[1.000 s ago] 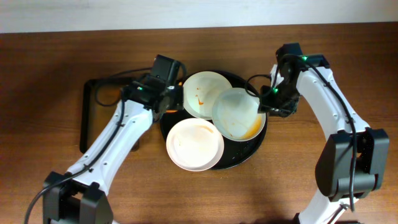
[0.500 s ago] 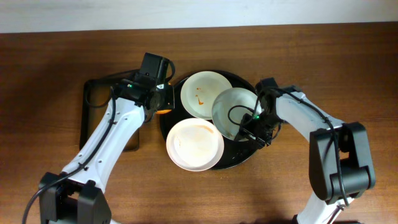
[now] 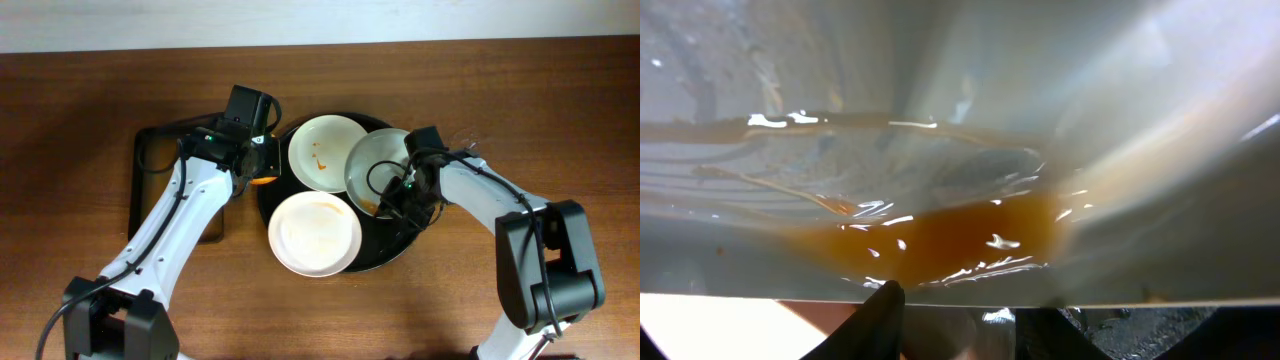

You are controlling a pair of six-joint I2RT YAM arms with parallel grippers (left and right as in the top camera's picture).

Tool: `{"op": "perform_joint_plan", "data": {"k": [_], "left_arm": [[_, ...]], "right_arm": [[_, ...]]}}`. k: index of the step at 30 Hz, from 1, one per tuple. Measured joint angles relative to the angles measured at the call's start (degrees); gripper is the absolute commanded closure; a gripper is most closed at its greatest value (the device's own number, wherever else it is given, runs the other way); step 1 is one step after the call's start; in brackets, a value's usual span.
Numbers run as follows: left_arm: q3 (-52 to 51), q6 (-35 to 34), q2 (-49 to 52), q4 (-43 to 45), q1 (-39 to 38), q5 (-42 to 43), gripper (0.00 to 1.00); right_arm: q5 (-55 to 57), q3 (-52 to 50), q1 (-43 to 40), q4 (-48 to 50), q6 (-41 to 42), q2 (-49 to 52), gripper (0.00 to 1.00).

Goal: Clean dirty plates on tray and stack at the side

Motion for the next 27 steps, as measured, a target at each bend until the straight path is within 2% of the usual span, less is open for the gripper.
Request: {"op": "perform_joint_plan", "data": {"k": [5,15,27], "left_arm": [[0.0,0.0,0.0,0.0,0.0,0.0,1.0],[0.0,0.0,0.0,0.0,0.0,0.0,1.0],[0.0,0.0,0.0,-0.02,0.0,0.0,1.0]], "right_arm": [[9.35,1.49,-0.52,-0.09,-3.5,-0.55,0.62],[16.74,4.92,-1.01,-2.12,-13.07,-5.16,0.59],[17.49,-0.11,-1.05,0.59,-12.9,-3.19,0.6]]}}
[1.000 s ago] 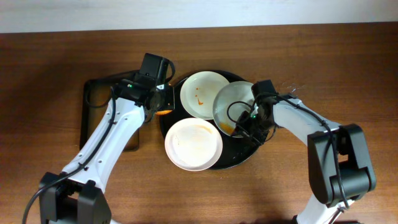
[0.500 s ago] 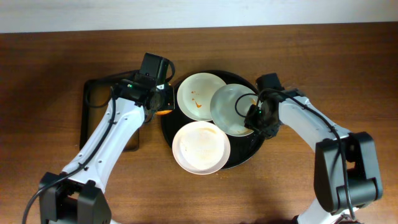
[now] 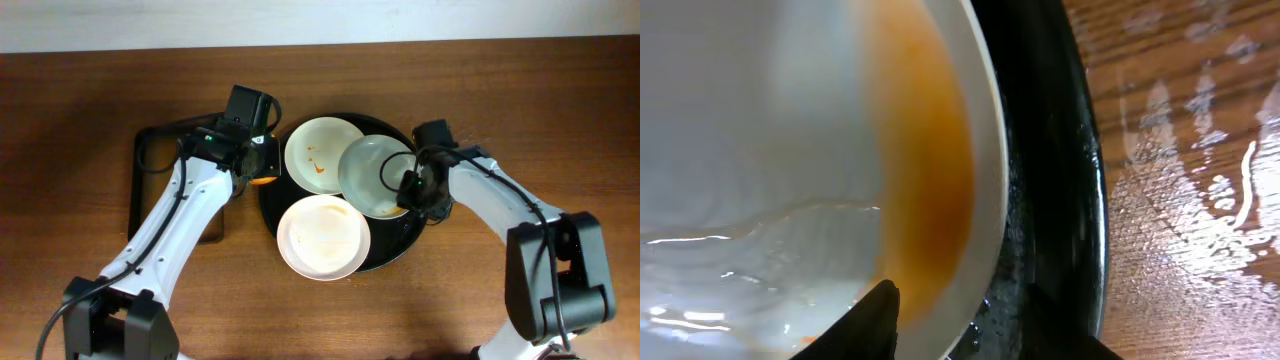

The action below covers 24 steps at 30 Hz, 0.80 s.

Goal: Clean dirty plates on tray and stack at the side

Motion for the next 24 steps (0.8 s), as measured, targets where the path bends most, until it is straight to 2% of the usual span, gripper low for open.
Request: {"op": "perform_joint_plan", "data": {"k": [2,8,11,13,14,24], "left_arm": [[0.0,0.0,0.0,0.0,0.0,0.0,1.0],[0.0,0.0,0.0,0.0,0.0,0.0,1.0],[0.0,0.0,0.0,0.02,0.0,0.0,1.0],[0.0,0.0,0.0,0.0,0.0,0.0,1.0],[0.0,0.0,0.0,0.0,0.0,0.0,1.0],[0.0,0.0,0.0,0.0,0.0,0.0,1.0]], "right_arm": [[-0.07,-0.31,0.0,0.42,0.5,0.33,0.66],[-0.09,-0.66,0.0,1.01,1.33,0.33,0.68],[-0.33,-1.86,0.0,2.43,2.4,0.28,0.81],[-1.2,-2.78,-0.22,4.13,2.56,-0.07,0.94],[-1.99,-3.04,-0.57,5.09,3.02,-0.24,0.96],[-2.91,-2.62,-0.59,3.72,1.75,-0.79,0.96]]}}
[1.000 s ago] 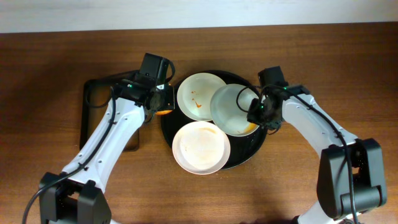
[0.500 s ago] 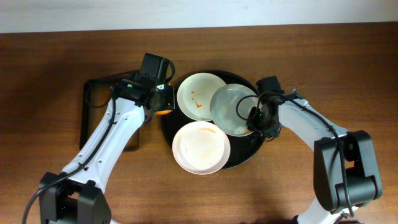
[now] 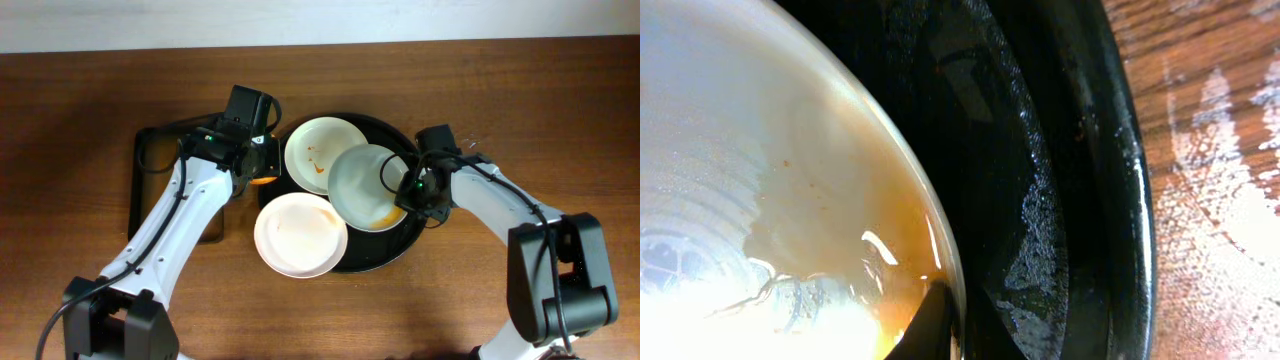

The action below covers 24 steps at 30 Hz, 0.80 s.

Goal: Clean dirty plates on tray and stack at the side

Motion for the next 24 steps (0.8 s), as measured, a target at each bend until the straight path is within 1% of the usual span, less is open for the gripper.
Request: {"op": "perform_joint_plan", "data": {"k": [4,7,8,12,15,19,24], "left_arm": [[0.0,0.0,0.0,0.0,0.0,0.02,1.0],[0.0,0.0,0.0,0.0,0.0,0.0,1.0],[0.0,0.0,0.0,0.0,0.0,0.0,1.0],[0.0,-0.02,0.0,0.0,0.0,0.0,1.0],[0.0,0.0,0.0,0.0,0.0,0.0,1.0],[0.0,0.0,0.0,0.07,0.0,0.0,1.0],[0.0,0.0,0.0,0.11,0.0,0.0,1.0]], "right_arm": [[7.48,3.43,0.02,-7.02,-4.63,-4.98,0.96],[15.28,6.8,0.02,-8.81,-10.23,-10.67,0.96],[19.19,7.56,0.02,-9.01,-13.25,-13.09,0.96],[28.04,7.69,0.07,-10.32,-19.67,-14.78,0.96],[33.51,7.69,0.39,-11.54,-22.12,-14.78,0.96],[42.16,7.69,7.28,-13.09,-22.6,-14.78,0.96],[54.21,7.69,18.45,-13.68,-23.23,-14.78,0.96]]}}
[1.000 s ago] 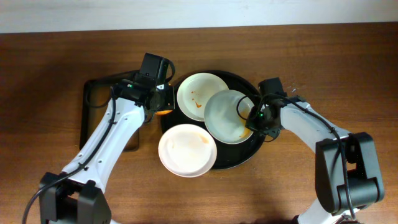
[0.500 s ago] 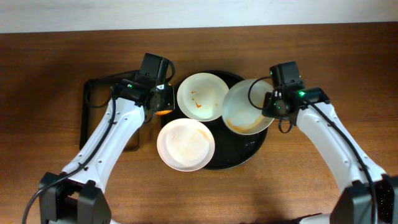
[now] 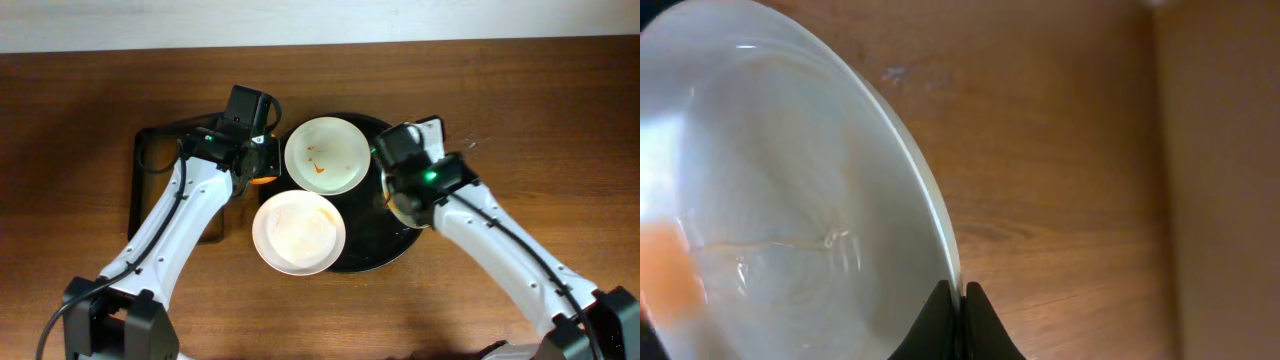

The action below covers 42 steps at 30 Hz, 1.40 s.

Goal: Clean dirty plates on tray and stack at the side

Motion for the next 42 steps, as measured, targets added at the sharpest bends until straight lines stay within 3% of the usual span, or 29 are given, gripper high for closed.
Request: {"op": "perform_joint_plan", "data": {"k": [8,42], "left_arm": [[0.0,0.0,0.0,0.07,0.0,0.0,1.0],[0.0,0.0,0.0,0.09,0.0,0.0,1.0]], "right_arm": [[14.91,0.0,10.47,0.61,-0.04,0.0,0.96],[19.56,0.02,8.7,3.26,0.85,0.0,0.96]]}}
